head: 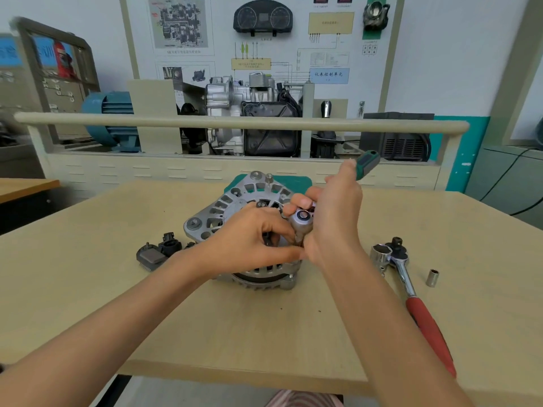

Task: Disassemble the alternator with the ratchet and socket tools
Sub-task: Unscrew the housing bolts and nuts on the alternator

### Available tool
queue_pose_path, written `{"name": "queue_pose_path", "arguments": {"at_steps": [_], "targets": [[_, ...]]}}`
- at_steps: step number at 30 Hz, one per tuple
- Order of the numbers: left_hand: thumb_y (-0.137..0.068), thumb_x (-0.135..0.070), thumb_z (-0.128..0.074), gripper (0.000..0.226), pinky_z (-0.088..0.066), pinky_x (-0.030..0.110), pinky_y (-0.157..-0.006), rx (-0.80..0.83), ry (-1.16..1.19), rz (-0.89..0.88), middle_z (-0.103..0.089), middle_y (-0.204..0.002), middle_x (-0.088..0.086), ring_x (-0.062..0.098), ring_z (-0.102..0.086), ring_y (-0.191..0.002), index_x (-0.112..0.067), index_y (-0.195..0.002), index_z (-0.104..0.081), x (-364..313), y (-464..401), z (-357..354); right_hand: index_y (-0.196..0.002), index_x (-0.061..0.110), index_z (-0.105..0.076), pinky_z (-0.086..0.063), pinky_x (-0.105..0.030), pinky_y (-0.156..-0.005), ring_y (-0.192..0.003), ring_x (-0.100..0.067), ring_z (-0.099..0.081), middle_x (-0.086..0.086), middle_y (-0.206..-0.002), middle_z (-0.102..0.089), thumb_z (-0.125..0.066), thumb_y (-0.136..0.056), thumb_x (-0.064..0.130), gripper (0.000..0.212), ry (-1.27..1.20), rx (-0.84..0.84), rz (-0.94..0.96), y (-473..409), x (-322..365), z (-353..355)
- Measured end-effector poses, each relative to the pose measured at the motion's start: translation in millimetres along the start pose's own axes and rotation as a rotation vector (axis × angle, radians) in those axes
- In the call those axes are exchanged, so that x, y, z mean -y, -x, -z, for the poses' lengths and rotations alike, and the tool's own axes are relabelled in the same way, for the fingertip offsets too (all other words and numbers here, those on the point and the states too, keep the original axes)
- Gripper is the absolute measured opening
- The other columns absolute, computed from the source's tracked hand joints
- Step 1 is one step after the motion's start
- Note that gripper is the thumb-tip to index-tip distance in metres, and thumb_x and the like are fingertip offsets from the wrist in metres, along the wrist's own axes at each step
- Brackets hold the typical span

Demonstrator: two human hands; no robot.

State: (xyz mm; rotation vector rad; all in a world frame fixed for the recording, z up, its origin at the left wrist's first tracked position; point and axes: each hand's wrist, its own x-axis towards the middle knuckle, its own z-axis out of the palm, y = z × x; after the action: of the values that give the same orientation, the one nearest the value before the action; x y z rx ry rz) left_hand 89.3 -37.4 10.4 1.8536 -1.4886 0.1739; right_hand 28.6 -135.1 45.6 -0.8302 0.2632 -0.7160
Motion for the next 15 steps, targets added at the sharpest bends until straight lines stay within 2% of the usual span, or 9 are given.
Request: {"name": "queue_pose_path", "arguments": {"at_steps": [2, 4, 5, 6, 7, 9, 10, 12, 15], "targets": [[-0.077, -0.016, -0.074, 0.012, -0.038, 0.061, -0.093, -0.005, 0.02, -0.028, -0.051, -0.053, -0.023, -0.001, -0.045, -0.055, -0.014, -0.067, -0.071, 1, 0, 0, -0.089, 0.017, -0.041, -0.035, -0.022, -0.042, -0.029, -0.009, -0.029, 0.007, -0.037, -0.03, -0.026, -0.099, 0.047, 0.035, -0.003, 0.051, -0.061, -1, 3, -2], [-0.078, -0.015, -0.073, 0.006, -0.039, 0.058, -0.092, -0.017, 0.03, -0.047, -0.053, -0.055, -0.026, -0.001, -0.047, -0.054, -0.01, -0.075, -0.074, 1, 1, 0, -0.084, 0.019, -0.04, -0.033, -0.018, -0.036, -0.028, -0.01, -0.027, 0.007, -0.033, -0.028, -0.027, -0.099, 0.047, 0.035, 0.021, 0.097, -0.128, -2, 6, -6], [-0.079, -0.014, -0.073, 0.004, -0.04, 0.053, -0.091, -0.014, 0.045, -0.053, -0.054, -0.055, -0.027, -0.001, -0.047, -0.055, -0.016, -0.075, -0.074, 1, 2, 0, -0.081, 0.019, -0.039, -0.032, -0.017, -0.034, -0.027, -0.01, -0.026, 0.007, -0.032, -0.029, -0.028, -0.1, 0.046, 0.035, 0.047, 0.12, -0.164, -3, 8, -7], [-0.079, -0.014, -0.072, 0.012, -0.042, 0.044, -0.089, -0.016, 0.06, -0.055, -0.054, -0.055, -0.028, 0.0, -0.048, -0.057, -0.024, -0.073, -0.073, 1, 2, 0, -0.079, 0.018, -0.038, -0.031, -0.015, -0.034, -0.027, -0.01, -0.026, 0.007, -0.031, -0.029, -0.029, -0.1, 0.045, 0.035, 0.086, 0.152, -0.2, -3, 10, -9], [-0.079, -0.013, -0.072, 0.024, -0.046, 0.032, -0.082, -0.015, 0.073, -0.061, -0.055, -0.055, -0.028, -0.001, -0.048, -0.058, -0.034, -0.069, -0.07, 0, 2, 1, -0.078, 0.017, -0.037, -0.031, -0.014, -0.033, -0.026, -0.01, -0.026, 0.007, -0.031, -0.029, -0.03, -0.1, 0.044, 0.035, 0.133, 0.192, -0.233, -4, 12, -9], [-0.079, -0.011, -0.072, 0.033, -0.041, 0.011, -0.066, -0.014, 0.085, -0.072, -0.058, -0.058, -0.028, -0.004, -0.051, -0.059, -0.041, -0.066, -0.066, 0, 3, 2, -0.079, 0.015, -0.036, -0.029, -0.013, -0.033, -0.025, -0.009, -0.025, 0.006, -0.032, -0.028, -0.032, -0.1, 0.042, 0.034, 0.219, 0.278, -0.304, -5, 15, -11], [-0.078, -0.011, -0.073, 0.029, -0.04, 0.009, -0.064, -0.017, 0.082, -0.065, -0.061, -0.061, -0.026, -0.005, -0.053, -0.059, -0.037, -0.068, -0.067, 1, 2, 1, -0.079, 0.015, -0.035, -0.029, -0.013, -0.032, -0.025, -0.009, -0.025, 0.006, -0.033, -0.027, -0.033, -0.1, 0.042, 0.033, 0.253, 0.319, -0.347, -7, 17, -12], [-0.078, -0.012, -0.073, 0.013, -0.043, 0.012, -0.064, -0.016, 0.088, -0.04, -0.066, -0.068, -0.017, -0.004, -0.056, -0.06, -0.023, -0.074, -0.071, 1, 2, 0, -0.078, 0.016, -0.035, -0.028, -0.011, -0.031, -0.025, -0.007, -0.023, 0.007, -0.035, -0.025, -0.035, -0.099, 0.042, 0.033, 0.322, 0.409, -0.439, -10, 20, -14], [-0.078, -0.011, -0.074, 0.012, -0.044, 0.01, -0.07, -0.018, 0.1, -0.015, -0.069, -0.077, -0.015, -0.007, -0.059, -0.069, -0.021, -0.084, -0.072, 1, 3, 0, -0.073, 0.015, -0.036, -0.027, -0.01, -0.03, -0.025, -0.006, -0.023, 0.008, -0.038, -0.024, -0.036, -0.099, 0.042, 0.037, 0.477, 0.573, -0.549, -14, 23, -19]]}}
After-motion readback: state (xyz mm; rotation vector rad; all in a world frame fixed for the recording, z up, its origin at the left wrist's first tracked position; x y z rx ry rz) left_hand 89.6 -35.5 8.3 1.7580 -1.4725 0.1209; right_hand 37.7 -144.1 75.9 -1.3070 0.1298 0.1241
